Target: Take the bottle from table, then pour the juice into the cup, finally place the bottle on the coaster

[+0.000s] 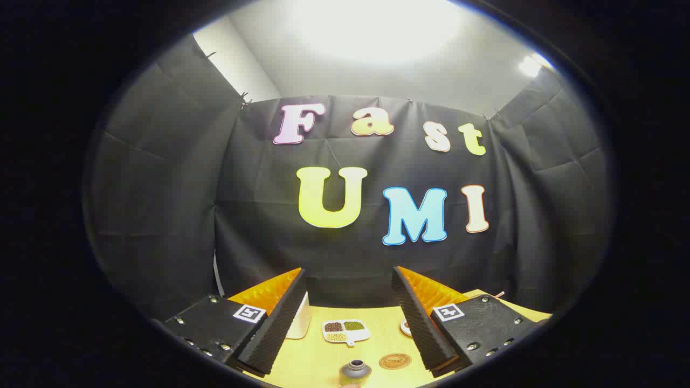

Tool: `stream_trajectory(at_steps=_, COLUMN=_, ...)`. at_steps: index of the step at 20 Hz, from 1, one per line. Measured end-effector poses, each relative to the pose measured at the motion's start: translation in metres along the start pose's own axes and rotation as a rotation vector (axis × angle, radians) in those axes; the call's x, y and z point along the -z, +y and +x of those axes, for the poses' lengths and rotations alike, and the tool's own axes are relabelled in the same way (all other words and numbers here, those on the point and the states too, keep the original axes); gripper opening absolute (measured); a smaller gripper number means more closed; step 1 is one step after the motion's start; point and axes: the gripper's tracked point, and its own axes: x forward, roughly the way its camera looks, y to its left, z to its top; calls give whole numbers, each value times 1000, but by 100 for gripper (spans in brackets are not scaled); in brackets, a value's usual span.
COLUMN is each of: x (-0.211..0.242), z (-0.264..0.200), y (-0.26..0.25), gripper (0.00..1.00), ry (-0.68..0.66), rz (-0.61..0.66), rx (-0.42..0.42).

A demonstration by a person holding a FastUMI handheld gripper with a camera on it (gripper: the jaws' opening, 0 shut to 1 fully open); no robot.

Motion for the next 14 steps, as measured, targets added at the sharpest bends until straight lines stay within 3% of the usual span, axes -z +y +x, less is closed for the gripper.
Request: stream_trajectory(at_steps=14, x=23, z=2, y=-19, gripper=98, ry=20, rz=4, rx=50)
